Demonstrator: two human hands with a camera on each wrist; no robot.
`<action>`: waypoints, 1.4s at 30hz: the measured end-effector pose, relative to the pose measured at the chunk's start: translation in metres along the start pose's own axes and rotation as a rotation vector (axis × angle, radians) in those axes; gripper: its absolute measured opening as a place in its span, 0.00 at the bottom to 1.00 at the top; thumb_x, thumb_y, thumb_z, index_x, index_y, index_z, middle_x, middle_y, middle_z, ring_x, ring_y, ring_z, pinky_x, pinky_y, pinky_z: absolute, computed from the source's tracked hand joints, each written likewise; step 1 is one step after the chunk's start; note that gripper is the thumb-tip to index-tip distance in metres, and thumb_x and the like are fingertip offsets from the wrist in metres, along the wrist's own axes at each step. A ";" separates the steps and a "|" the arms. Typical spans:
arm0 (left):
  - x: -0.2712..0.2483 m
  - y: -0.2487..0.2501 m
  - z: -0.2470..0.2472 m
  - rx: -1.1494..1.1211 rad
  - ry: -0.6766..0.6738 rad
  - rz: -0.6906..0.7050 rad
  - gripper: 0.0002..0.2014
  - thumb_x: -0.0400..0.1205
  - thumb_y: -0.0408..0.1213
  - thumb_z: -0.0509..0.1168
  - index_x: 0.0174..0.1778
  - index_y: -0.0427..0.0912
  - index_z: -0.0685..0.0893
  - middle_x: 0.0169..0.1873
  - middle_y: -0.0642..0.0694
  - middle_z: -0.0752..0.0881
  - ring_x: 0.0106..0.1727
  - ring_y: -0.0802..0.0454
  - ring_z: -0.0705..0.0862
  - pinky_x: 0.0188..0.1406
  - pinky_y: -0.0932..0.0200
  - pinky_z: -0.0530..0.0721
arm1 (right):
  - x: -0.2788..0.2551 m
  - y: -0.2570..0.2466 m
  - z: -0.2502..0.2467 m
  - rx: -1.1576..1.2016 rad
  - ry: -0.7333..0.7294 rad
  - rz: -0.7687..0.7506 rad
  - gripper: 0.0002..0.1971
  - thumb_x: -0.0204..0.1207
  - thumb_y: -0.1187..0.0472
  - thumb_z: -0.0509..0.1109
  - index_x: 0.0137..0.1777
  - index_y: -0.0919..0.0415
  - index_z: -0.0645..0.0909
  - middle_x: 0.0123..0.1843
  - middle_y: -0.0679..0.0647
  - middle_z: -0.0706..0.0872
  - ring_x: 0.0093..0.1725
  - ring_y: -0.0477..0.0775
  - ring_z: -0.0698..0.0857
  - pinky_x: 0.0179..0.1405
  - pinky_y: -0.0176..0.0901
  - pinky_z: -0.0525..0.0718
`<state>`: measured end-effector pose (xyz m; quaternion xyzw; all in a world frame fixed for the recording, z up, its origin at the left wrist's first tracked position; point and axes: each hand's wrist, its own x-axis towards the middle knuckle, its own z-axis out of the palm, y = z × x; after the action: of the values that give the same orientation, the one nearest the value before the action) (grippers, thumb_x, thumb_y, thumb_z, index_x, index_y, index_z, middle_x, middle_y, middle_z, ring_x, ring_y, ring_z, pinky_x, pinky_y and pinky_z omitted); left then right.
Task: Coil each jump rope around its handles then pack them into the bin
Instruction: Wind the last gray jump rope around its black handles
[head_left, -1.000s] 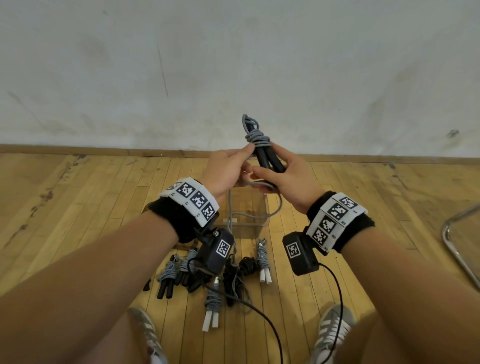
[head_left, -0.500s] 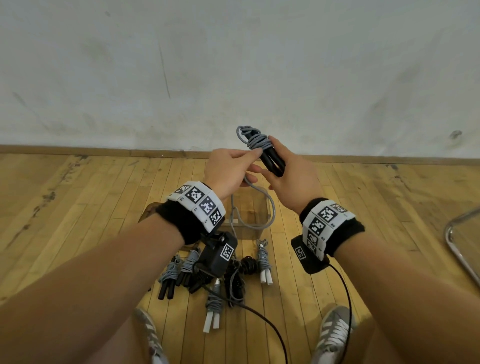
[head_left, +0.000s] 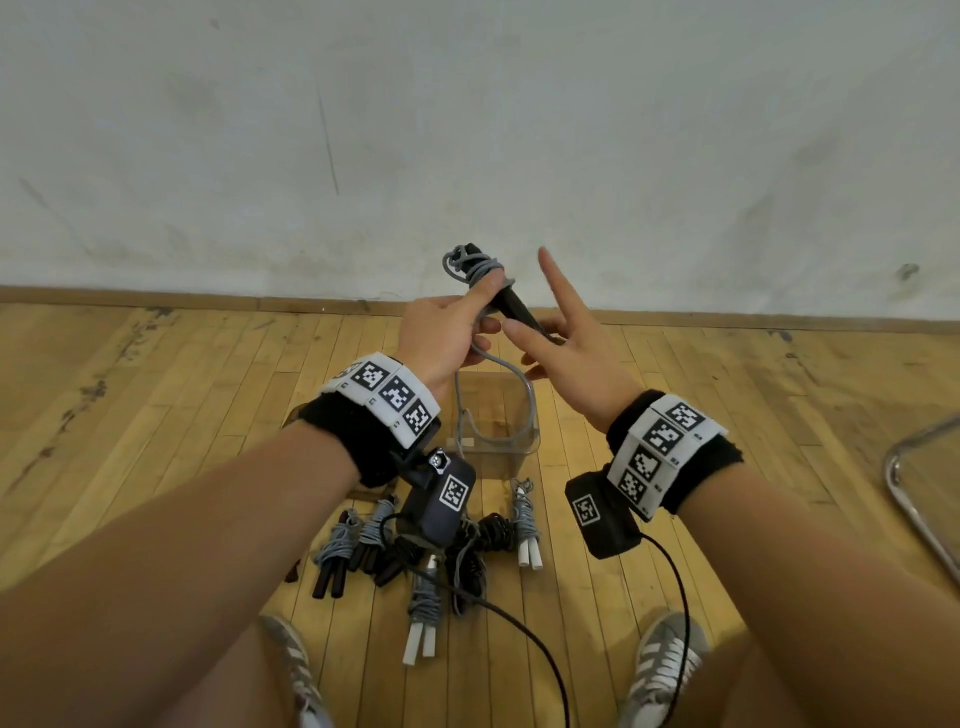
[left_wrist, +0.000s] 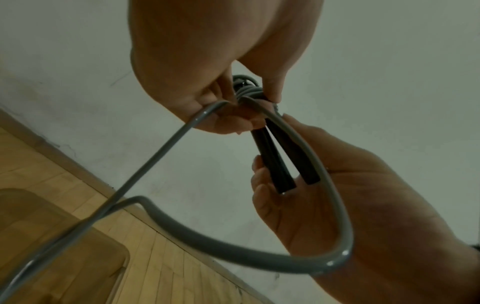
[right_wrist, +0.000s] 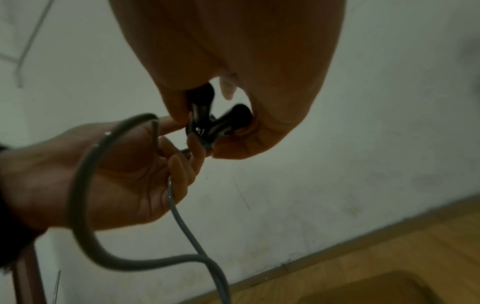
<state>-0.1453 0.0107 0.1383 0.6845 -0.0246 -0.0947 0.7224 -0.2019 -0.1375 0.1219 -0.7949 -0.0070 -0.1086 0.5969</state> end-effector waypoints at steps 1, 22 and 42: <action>0.000 0.000 0.000 -0.010 -0.022 -0.002 0.23 0.79 0.56 0.75 0.45 0.34 0.94 0.30 0.45 0.88 0.25 0.55 0.81 0.31 0.58 0.82 | 0.000 0.001 0.000 0.101 0.003 0.084 0.41 0.82 0.54 0.75 0.87 0.31 0.55 0.47 0.64 0.87 0.39 0.52 0.84 0.43 0.50 0.90; -0.006 -0.005 0.005 0.170 -0.185 0.074 0.22 0.85 0.32 0.70 0.76 0.40 0.79 0.32 0.45 0.86 0.27 0.56 0.87 0.35 0.63 0.88 | 0.003 0.010 -0.014 -0.575 0.202 -0.080 0.36 0.78 0.55 0.77 0.85 0.50 0.70 0.69 0.50 0.88 0.62 0.52 0.88 0.64 0.45 0.85; -0.008 -0.004 0.000 0.136 -0.124 0.095 0.21 0.81 0.54 0.74 0.66 0.49 0.83 0.37 0.50 0.89 0.34 0.56 0.87 0.42 0.58 0.85 | -0.002 0.003 -0.003 -0.132 -0.049 -0.099 0.29 0.84 0.62 0.72 0.79 0.51 0.64 0.48 0.55 0.88 0.38 0.49 0.89 0.37 0.45 0.89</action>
<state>-0.1538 0.0115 0.1347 0.7230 -0.1079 -0.1006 0.6750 -0.2042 -0.1405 0.1197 -0.8335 -0.0538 -0.1191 0.5368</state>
